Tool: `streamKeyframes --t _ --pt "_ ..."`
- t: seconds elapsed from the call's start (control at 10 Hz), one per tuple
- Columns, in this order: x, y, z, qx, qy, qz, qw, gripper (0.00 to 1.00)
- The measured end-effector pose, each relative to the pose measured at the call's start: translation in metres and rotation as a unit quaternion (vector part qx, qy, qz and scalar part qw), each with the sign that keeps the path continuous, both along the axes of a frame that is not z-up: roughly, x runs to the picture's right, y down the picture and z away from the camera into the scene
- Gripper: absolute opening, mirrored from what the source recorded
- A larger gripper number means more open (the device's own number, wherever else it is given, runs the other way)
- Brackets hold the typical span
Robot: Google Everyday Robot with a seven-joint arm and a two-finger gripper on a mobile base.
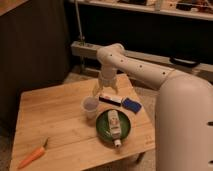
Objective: Pick up the ceramic cup
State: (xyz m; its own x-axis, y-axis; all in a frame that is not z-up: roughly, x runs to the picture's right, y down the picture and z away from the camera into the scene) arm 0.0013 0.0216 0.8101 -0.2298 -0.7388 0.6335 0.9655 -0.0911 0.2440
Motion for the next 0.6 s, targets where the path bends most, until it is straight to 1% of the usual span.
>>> streamKeyframes --t 0.6 --pt "0.002 0.013 0.004 -0.01 -0.001 0.005 0.9999 0.77"
